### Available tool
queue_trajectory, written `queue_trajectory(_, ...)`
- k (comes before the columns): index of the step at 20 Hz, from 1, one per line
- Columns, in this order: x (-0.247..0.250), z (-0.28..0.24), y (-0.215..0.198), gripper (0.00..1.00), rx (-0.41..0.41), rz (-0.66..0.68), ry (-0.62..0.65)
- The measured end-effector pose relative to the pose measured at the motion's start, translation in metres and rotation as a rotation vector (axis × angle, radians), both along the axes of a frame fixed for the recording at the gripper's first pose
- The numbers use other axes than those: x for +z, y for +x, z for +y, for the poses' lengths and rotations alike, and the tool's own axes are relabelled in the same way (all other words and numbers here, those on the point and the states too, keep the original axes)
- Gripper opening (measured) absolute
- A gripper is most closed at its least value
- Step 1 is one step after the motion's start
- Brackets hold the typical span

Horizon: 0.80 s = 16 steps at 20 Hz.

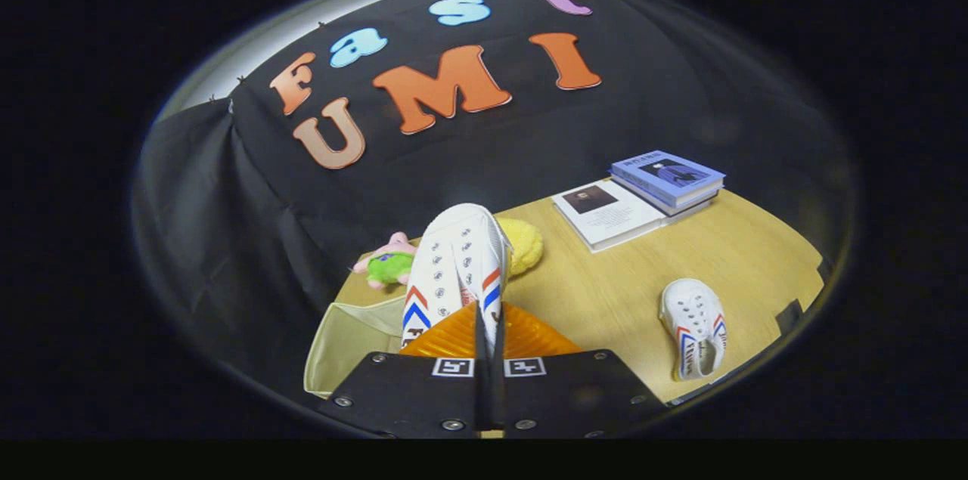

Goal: Open the storage box then place both shoes into the box .Put the left shoe in first, then the right shoe, with the right side of both shoes facing outward in a uniform manner.

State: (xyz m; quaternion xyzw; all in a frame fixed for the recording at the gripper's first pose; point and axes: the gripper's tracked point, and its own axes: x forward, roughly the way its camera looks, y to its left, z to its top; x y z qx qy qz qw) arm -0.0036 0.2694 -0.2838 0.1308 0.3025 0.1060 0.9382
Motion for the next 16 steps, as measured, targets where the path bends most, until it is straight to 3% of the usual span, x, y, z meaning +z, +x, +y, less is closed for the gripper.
queue_trajectory(9,-0.026,0.132,-0.022,0.00,0.134,0.062,0.051)
queue_trajectory(16,-0.059,0.176,-0.051,0.00,0.219,0.110,0.005)
